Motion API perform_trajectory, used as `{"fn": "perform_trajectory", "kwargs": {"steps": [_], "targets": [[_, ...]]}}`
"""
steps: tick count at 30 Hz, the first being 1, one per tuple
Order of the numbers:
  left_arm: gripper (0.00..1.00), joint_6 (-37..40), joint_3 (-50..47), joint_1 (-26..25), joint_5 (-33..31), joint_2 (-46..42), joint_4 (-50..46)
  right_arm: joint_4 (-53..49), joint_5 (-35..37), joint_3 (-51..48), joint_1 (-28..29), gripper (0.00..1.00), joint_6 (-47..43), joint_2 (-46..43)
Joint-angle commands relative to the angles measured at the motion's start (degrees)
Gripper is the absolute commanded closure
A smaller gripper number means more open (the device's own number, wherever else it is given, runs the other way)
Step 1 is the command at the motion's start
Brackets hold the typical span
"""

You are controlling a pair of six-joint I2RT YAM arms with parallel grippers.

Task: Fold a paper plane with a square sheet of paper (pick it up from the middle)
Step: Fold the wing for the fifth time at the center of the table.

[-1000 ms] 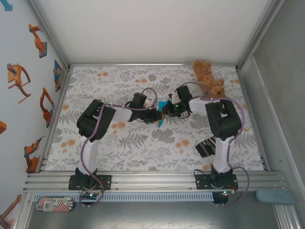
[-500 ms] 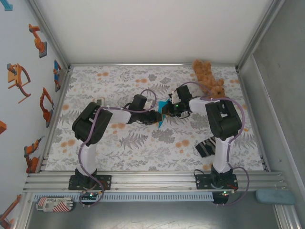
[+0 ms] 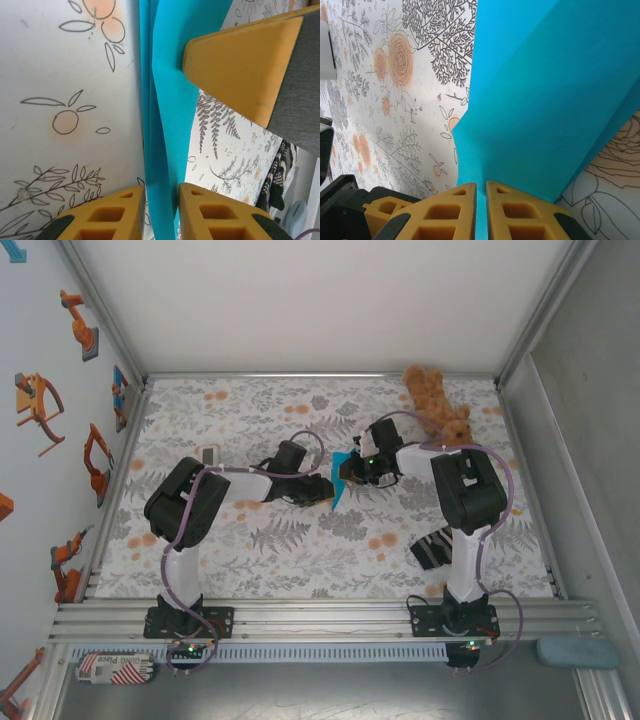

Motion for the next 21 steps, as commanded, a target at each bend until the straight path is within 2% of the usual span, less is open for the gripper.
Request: {"fn": "perform_trajectory", "kwargs": {"steps": [1,11,21], "targets": [[0.80,-1.42,0.46,-0.99,0.02,1.06,-3.94,-1.53,-1.09,1.46,0.39,0.87,-0.15,-0.89],[0.84,0.03,1.04,-1.87,-2.37,3.81,-9.04,-0.89,-2.34,1.30,0.39,0.86,-0.35,-2.05],[0.89,0.65,0.76,-2.16,-3.99,5.77,-10.01,-0.12,-3.57,1.27,0.82,0.84,-0.64,-2.87]]}}
